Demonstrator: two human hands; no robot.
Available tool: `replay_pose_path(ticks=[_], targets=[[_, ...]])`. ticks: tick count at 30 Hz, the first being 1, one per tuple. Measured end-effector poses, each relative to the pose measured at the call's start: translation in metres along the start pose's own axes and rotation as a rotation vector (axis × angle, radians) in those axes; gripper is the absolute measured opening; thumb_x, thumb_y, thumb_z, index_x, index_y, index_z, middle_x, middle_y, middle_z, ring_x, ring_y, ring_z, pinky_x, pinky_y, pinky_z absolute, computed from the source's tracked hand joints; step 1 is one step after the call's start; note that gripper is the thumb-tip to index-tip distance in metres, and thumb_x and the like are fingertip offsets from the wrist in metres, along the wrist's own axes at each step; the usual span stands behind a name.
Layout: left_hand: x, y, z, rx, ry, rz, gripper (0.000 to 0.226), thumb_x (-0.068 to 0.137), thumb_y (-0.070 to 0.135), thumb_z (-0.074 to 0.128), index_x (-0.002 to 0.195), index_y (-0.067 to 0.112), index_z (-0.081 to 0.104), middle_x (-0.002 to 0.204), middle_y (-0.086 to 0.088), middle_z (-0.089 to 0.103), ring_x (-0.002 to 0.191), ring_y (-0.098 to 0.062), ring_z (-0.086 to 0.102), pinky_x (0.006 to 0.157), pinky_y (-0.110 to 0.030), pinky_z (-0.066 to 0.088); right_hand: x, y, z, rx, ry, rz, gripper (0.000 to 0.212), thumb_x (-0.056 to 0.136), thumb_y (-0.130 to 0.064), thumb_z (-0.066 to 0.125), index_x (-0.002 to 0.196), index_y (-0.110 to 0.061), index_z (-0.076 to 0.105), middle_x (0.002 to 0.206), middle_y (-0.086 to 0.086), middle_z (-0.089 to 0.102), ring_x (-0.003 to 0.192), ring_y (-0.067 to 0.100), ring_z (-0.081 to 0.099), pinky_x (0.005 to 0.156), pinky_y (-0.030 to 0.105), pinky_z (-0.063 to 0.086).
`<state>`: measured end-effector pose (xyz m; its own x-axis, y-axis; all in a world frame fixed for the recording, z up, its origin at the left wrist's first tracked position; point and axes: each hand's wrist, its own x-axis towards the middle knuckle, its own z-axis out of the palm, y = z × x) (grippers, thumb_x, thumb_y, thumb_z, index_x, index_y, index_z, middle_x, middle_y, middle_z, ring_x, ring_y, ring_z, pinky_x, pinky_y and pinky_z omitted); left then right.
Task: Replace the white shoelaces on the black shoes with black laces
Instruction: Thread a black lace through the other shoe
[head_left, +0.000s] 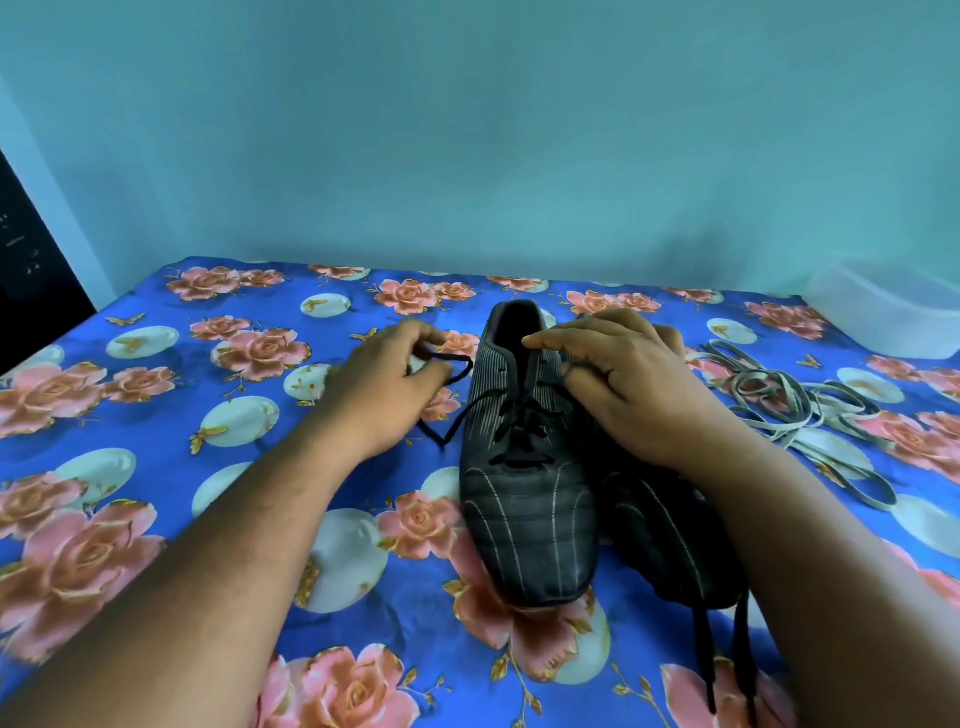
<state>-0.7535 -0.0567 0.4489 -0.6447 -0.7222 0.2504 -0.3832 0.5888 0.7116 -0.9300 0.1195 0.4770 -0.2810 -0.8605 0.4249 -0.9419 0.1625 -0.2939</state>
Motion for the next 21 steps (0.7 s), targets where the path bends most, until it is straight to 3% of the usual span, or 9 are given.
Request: replay_pose_path(ticks=[2, 5, 8, 13, 18, 21], targets=[[-0.003, 0.009, 0.005, -0.167, 0.000, 0.161, 0.028, 0.094, 0.019, 0.068, 0.121, 0.025, 0.060, 0.120, 0.006, 0.058, 0.101, -0.005, 0.052, 0.079, -0.004, 0.039, -0.001, -0.001, -0.001, -0.033, 0.016, -0.015, 0.041, 0.093, -0.041, 0.046, 0.131, -0.045, 0.061, 0.127, -0.025, 0.061, 0.128, 0.010, 0.041, 0.100, 0.041, 0.026], [-0.008, 0.010, 0.008, -0.131, -0.072, 0.340, 0.021, 0.091, 0.025, 0.074, 0.109, 0.027, 0.063, 0.114, 0.010, 0.060, 0.104, -0.002, 0.052, 0.081, -0.004, 0.036, -0.004, -0.005, -0.003, -0.064, 0.085, -0.075, 0.034, 0.087, -0.059, 0.059, 0.115, -0.042, 0.068, 0.114, -0.022, 0.062, 0.119, 0.014, 0.047, 0.099, 0.043, 0.032], [-0.009, 0.007, 0.008, -0.140, -0.147, 0.393, 0.038, 0.091, 0.028, 0.076, 0.126, 0.030, 0.062, 0.120, 0.016, 0.055, 0.109, 0.002, 0.050, 0.086, -0.003, 0.034, -0.004, -0.008, -0.003, -0.110, 0.090, -0.131, 0.033, 0.079, -0.068, 0.061, 0.094, -0.041, 0.073, 0.095, -0.022, 0.065, 0.106, 0.016, 0.051, 0.093, 0.041, 0.033], [-0.008, 0.004, 0.009, -0.149, -0.240, 0.407, 0.052, 0.084, 0.039, 0.076, 0.133, 0.045, 0.058, 0.130, 0.017, 0.046, 0.120, 0.003, 0.048, 0.096, -0.010, 0.040, -0.005, -0.011, 0.003, -0.032, 0.055, -0.150, 0.014, 0.081, -0.048, 0.067, 0.084, -0.037, 0.075, 0.076, -0.023, 0.063, 0.093, 0.014, 0.051, 0.087, 0.040, 0.034], [-0.010, 0.006, 0.008, -0.161, -0.232, 0.407, 0.053, 0.086, 0.030, 0.080, 0.133, 0.044, 0.059, 0.130, 0.012, 0.047, 0.118, 0.005, 0.049, 0.089, -0.005, 0.043, -0.006, -0.008, 0.004, 0.173, -0.160, -0.095, 0.010, 0.082, -0.044, 0.056, 0.084, -0.037, 0.062, 0.080, -0.017, 0.062, 0.094, 0.005, 0.051, 0.097, 0.045, 0.040], [-0.012, 0.006, 0.009, -0.183, -0.232, 0.393, 0.054, 0.086, 0.026, 0.080, 0.133, 0.042, 0.059, 0.130, 0.011, 0.047, 0.114, 0.008, 0.050, 0.087, -0.004, 0.043, -0.007, -0.008, 0.006, 0.109, -0.092, -0.072, 0.027, 0.084, -0.062, 0.055, 0.082, -0.036, 0.059, 0.079, -0.018, 0.061, 0.094, 0.005, 0.049, 0.095, 0.040, 0.036]])
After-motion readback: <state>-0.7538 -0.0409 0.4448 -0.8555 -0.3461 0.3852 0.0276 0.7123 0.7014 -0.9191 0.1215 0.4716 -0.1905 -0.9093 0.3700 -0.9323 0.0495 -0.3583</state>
